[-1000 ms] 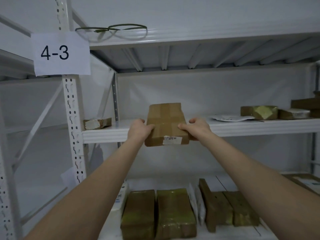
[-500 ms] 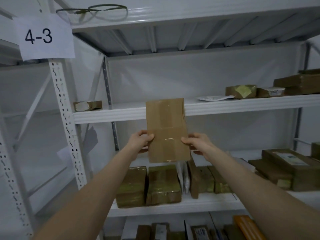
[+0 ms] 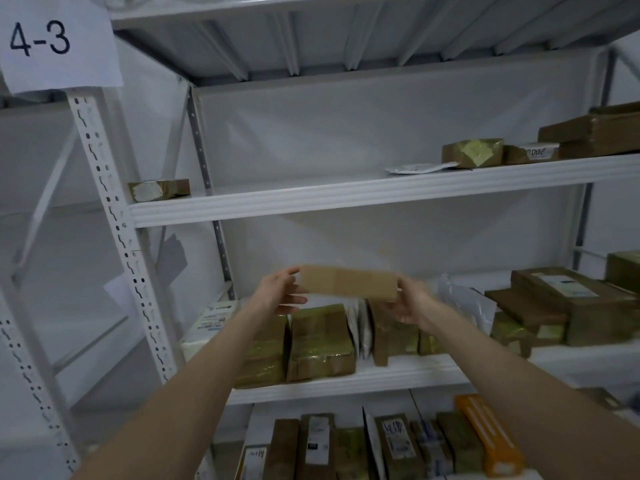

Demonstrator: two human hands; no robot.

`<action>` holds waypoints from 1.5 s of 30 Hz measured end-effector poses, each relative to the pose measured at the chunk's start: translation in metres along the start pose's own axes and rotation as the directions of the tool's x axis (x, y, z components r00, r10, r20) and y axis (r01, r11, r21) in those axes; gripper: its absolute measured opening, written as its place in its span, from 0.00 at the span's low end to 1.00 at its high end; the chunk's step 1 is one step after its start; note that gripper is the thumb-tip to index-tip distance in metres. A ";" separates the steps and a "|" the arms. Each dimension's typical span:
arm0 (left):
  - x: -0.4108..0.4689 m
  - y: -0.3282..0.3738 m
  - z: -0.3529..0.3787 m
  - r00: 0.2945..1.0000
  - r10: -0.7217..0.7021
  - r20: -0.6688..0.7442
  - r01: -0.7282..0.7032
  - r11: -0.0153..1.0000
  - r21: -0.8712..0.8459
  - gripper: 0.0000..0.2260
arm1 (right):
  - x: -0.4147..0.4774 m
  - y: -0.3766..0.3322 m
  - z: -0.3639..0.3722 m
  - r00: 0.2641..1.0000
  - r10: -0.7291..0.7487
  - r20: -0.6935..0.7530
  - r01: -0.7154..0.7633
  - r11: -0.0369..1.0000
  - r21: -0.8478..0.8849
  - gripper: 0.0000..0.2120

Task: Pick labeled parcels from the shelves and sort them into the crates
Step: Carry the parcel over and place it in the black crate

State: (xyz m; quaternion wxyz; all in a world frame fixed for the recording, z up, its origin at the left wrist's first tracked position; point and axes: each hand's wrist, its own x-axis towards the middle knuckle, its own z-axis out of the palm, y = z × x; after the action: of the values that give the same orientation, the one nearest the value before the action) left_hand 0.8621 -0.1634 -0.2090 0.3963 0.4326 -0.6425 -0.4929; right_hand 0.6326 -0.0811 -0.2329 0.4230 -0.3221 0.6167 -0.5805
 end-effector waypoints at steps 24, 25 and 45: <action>0.007 -0.017 -0.019 0.979 0.023 0.202 -0.040 0.996 0.081 0.34 | -0.001 0.028 0.022 0.987 -0.147 0.068 0.125 0.958 0.257 0.19; 0.008 -0.009 -0.022 0.979 0.052 0.196 -0.063 0.997 0.053 0.34 | -0.003 0.018 0.022 0.982 -0.180 0.063 0.156 0.948 0.279 0.19; 0.111 0.174 -0.010 0.958 0.280 -0.055 -0.281 0.959 -0.018 0.14 | 0.042 -0.186 0.089 0.623 -0.731 0.279 0.356 -0.053 -0.933 0.18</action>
State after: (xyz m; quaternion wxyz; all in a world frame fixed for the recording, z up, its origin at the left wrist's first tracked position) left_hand 0.8085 -0.2473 -0.0279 0.4843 0.3446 -0.6804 -0.4286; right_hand 0.6766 -0.1804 -0.0527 -0.2416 -0.6301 0.6979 -0.2398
